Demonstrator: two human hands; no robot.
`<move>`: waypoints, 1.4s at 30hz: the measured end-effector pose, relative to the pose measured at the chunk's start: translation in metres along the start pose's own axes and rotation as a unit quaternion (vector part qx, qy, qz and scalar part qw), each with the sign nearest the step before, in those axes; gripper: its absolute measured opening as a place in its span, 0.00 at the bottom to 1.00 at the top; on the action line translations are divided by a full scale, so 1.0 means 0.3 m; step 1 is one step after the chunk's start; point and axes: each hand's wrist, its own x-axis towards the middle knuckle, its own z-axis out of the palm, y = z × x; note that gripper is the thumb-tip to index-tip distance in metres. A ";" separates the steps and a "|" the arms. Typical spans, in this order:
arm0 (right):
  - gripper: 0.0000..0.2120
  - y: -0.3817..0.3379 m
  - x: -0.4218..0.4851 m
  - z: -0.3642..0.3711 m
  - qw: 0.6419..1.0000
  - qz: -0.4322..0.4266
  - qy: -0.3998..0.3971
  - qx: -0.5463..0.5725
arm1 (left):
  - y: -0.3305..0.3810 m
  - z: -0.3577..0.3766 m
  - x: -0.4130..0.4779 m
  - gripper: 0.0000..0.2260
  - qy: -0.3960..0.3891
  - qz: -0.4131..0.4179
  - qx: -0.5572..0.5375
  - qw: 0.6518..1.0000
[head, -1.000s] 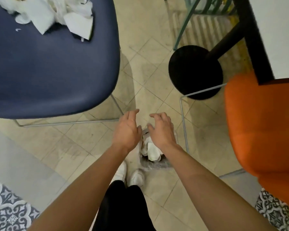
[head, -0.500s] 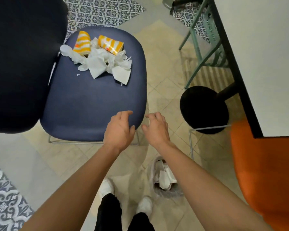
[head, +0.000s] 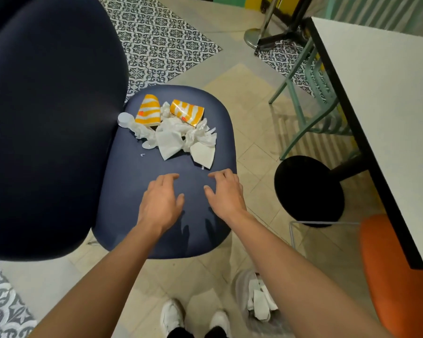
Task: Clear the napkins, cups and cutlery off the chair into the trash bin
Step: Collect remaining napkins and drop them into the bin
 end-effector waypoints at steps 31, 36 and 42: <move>0.21 0.133 0.521 0.081 0.995 0.060 -0.075 0.001 | -0.020 0.166 0.528 0.22 -0.069 -0.077 -0.034 0.994; 0.22 0.152 0.597 0.136 0.991 0.092 -0.091 0.038 | -0.010 0.238 0.595 0.22 -0.081 -0.076 -0.085 0.990; 0.25 0.154 0.654 0.212 0.983 0.124 -0.099 0.090 | -0.029 0.313 0.655 0.23 -0.088 -0.069 -0.118 0.987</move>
